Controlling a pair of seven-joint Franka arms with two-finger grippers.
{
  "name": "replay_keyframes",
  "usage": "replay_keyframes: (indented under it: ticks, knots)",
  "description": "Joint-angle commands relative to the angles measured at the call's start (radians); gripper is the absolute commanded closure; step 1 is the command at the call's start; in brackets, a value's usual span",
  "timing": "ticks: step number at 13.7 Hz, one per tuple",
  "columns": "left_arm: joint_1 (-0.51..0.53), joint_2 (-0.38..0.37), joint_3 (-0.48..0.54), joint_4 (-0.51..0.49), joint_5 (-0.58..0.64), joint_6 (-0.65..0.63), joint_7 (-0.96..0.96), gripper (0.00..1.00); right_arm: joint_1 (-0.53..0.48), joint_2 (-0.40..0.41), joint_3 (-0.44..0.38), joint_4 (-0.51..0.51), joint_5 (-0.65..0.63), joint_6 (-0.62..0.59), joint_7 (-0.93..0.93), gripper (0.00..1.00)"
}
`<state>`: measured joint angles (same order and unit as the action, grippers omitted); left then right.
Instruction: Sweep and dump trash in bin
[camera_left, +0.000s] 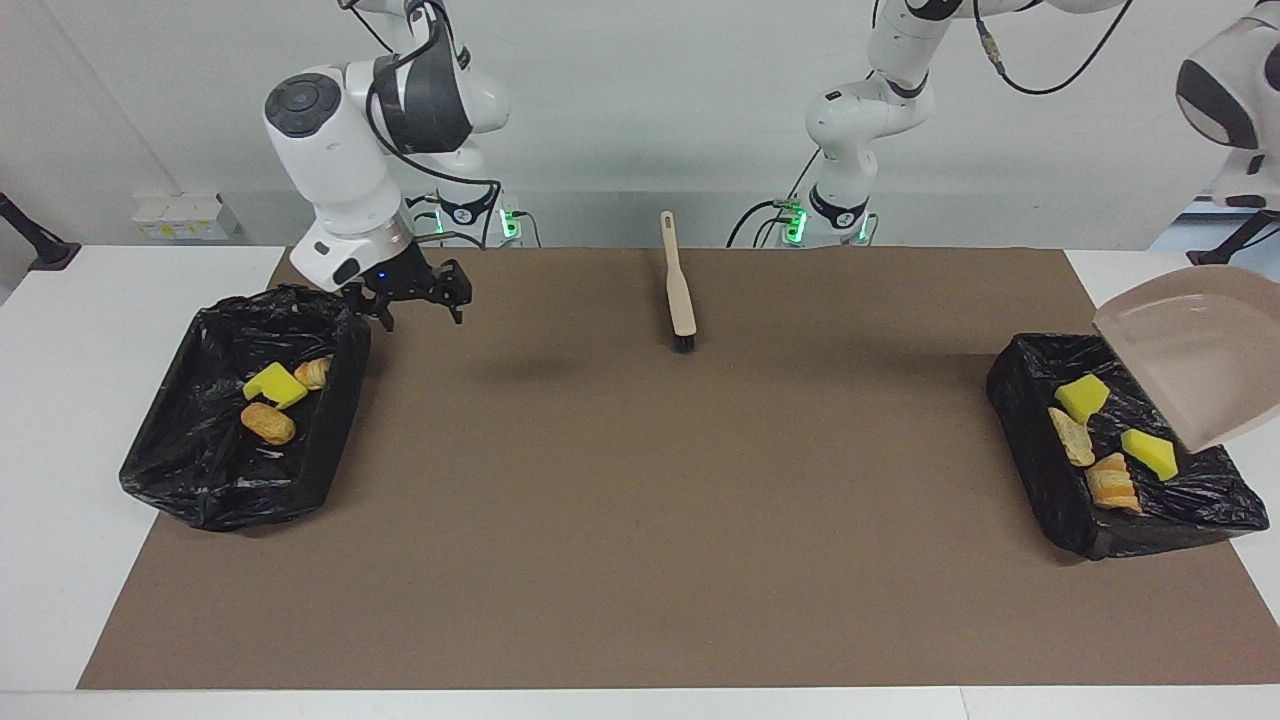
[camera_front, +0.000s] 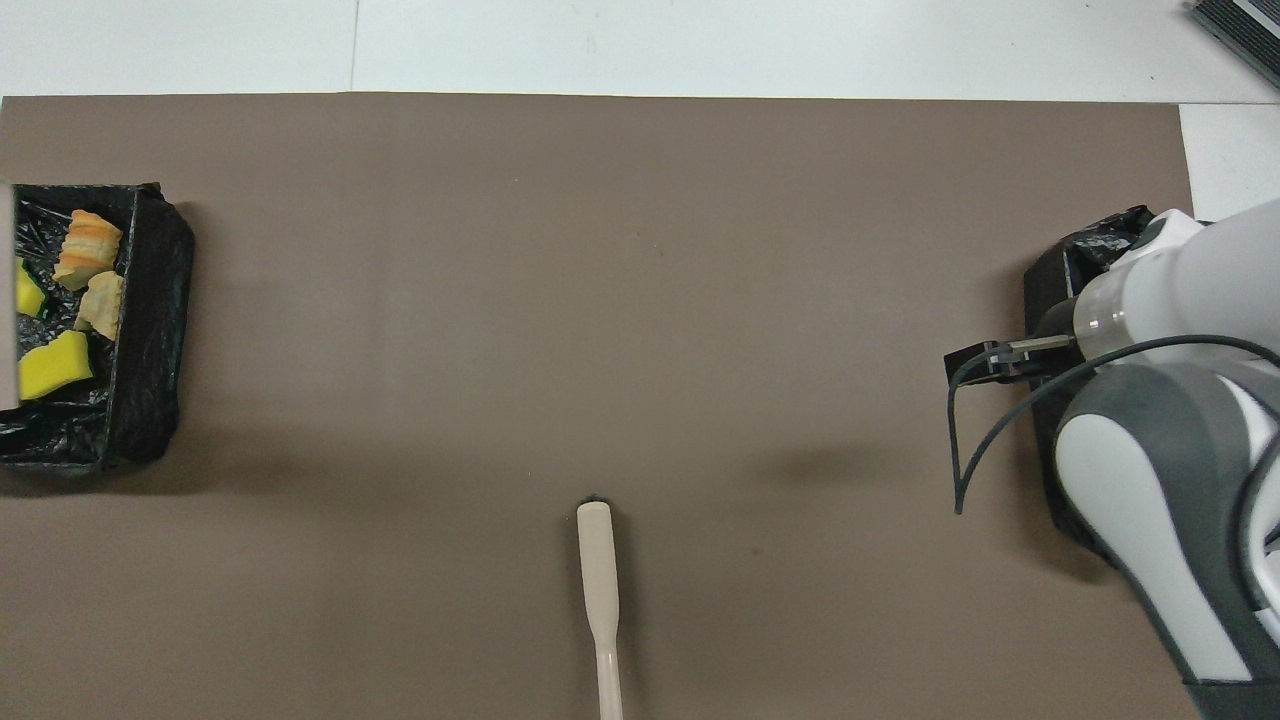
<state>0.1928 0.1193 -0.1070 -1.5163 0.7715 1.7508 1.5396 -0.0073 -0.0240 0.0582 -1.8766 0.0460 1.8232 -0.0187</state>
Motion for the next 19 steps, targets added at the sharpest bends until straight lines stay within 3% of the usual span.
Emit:
replay_keyframes:
  ticks: [1,4,7,9,15,19]
  knots:
    - [-0.094,-0.105,0.015,-0.184,-0.136,-0.007,-0.134,1.00,-0.043,0.027,0.000,0.065,-0.040,-0.019,-0.027,0.00]
    - [-0.209,-0.141,0.015,-0.321,-0.309,-0.024,-0.376,1.00,-0.004,0.029,-0.107,0.140,-0.041,-0.097,-0.107,0.00]
    - [-0.334,-0.103,0.013,-0.331,-0.414,-0.034,-0.605,1.00,0.018,0.024,-0.150,0.238,-0.040,-0.234,-0.107,0.00]
    - [-0.442,-0.038,0.013,-0.320,-0.454,-0.039,-0.881,1.00,0.053,0.019,-0.182,0.293,-0.037,-0.310,-0.058,0.00]
    - [-0.642,0.156,0.015,-0.181,-0.688,-0.002,-1.425,1.00,0.036,-0.005,-0.156,0.281,-0.028,-0.282,0.006,0.00]
    - [-0.720,0.261,0.015,-0.064,-0.770,0.071,-1.744,1.00,0.050,-0.019,-0.158,0.254,-0.041,-0.248,-0.013,0.00]
